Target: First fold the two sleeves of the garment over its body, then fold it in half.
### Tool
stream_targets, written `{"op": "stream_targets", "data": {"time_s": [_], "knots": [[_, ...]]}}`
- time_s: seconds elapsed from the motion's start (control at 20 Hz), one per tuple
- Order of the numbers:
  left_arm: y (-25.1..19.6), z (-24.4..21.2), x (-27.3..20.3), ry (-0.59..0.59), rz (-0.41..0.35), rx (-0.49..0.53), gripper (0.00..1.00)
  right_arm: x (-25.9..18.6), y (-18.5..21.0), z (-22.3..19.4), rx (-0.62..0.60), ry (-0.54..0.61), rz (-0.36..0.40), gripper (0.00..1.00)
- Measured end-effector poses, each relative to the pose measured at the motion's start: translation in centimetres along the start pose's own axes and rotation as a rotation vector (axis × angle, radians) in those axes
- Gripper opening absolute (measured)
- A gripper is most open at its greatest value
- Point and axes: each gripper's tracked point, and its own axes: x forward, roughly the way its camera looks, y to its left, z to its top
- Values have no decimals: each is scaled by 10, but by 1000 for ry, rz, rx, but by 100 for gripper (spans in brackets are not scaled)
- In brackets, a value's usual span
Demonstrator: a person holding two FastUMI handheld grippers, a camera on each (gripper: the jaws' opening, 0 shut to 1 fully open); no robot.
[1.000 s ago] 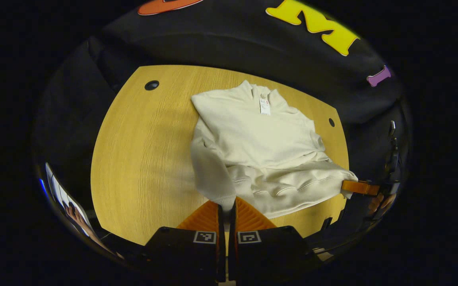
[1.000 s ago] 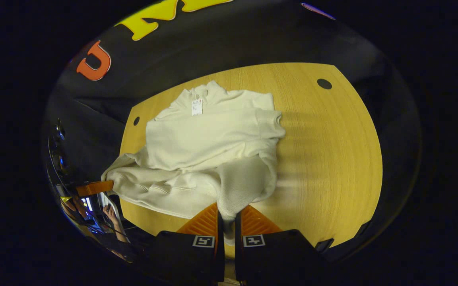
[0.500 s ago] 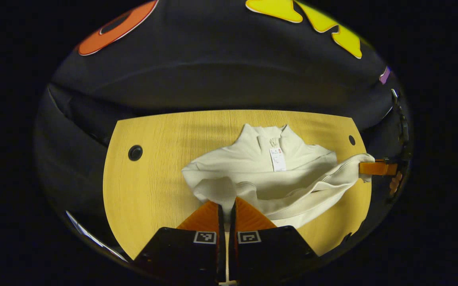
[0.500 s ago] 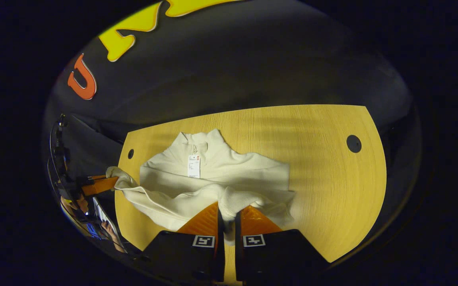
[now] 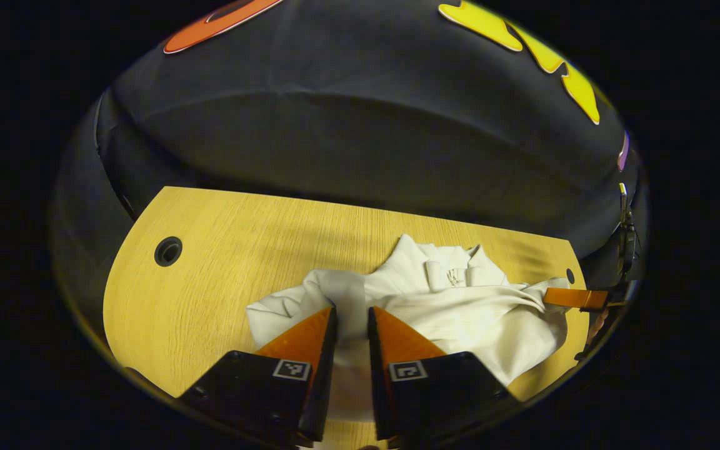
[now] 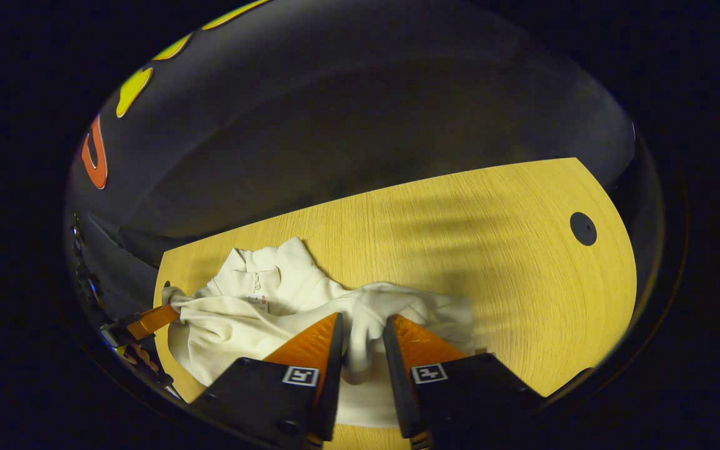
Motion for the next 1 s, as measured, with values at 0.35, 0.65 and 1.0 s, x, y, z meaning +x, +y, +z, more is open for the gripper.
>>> {"op": "stream_targets", "data": {"time_s": [0.35,0.65,1.0], "knots": [[10,15,-62,-92,31,83,94,-62,21,21,-95,-167,-81,98],[3,49,-175,-264,9,124,94,-192,54,28,-116,-366,-84,94],[-14,67,-348,-576,-1,115,94,-406,90,-27,-199,-707,-109,98]]}}
